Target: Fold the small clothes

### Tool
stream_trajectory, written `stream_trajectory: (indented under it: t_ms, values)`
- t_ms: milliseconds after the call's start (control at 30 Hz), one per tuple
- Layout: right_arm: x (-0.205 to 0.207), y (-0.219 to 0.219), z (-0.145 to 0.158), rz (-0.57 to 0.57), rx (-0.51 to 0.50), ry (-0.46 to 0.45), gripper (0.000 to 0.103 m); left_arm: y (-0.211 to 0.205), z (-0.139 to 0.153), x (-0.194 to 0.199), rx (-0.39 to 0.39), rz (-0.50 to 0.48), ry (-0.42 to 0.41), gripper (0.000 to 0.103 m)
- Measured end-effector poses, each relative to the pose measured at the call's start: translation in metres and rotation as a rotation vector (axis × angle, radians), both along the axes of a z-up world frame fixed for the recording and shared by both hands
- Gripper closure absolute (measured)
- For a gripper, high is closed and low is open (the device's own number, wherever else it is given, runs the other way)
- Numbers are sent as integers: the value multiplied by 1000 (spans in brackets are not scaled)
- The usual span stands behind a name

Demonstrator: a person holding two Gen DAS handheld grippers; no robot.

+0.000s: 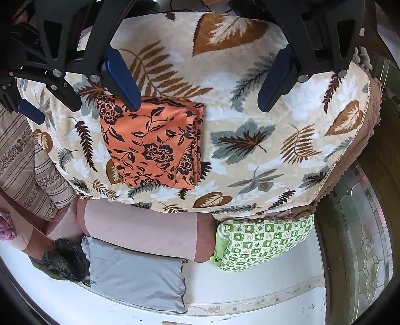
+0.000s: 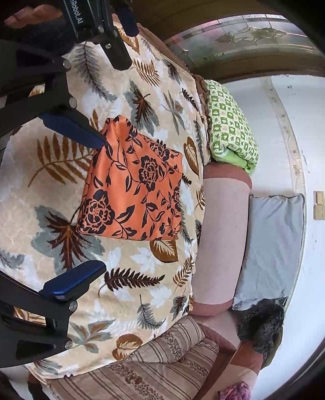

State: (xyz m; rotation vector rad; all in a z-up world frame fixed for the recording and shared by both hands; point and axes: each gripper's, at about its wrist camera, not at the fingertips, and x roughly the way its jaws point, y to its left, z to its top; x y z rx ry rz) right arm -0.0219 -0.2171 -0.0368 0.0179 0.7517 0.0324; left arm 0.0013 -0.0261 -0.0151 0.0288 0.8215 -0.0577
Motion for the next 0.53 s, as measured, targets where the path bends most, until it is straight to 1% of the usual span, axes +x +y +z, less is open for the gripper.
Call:
stream_trajectory:
  t_ms: [333,533]
  values:
    - [5,-4,-3,19,-7,2,10,-5,3,0,-6,-22,-18,8]
    - [8,-9,-3,29,-6,-4,10,-8,3,2,-7,-17,-23,8]
